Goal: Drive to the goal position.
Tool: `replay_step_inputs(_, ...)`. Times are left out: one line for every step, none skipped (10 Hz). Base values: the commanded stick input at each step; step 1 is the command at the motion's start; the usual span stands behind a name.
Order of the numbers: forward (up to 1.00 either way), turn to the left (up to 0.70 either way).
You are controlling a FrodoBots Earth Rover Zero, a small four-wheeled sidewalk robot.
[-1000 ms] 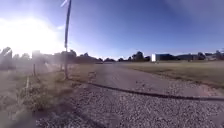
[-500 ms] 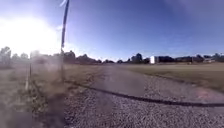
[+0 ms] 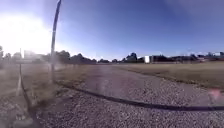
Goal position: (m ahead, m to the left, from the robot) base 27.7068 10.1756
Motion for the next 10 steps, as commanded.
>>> replay_step_inputs(0.5,0.0)
replay_step_inputs(0.5,0.0)
replay_step_inputs(0.5,0.0)
replay_step_inputs(0.5,0.0)
replay_step_inputs(0.5,0.0)
replay_step_inputs(0.5,0.0)
replay_step_inputs(0.5,0.0)
replay_step_inputs(0.5,0.0)
replay_step_inputs(0.5,0.0)
replay_step_inputs(0.5,0.0)
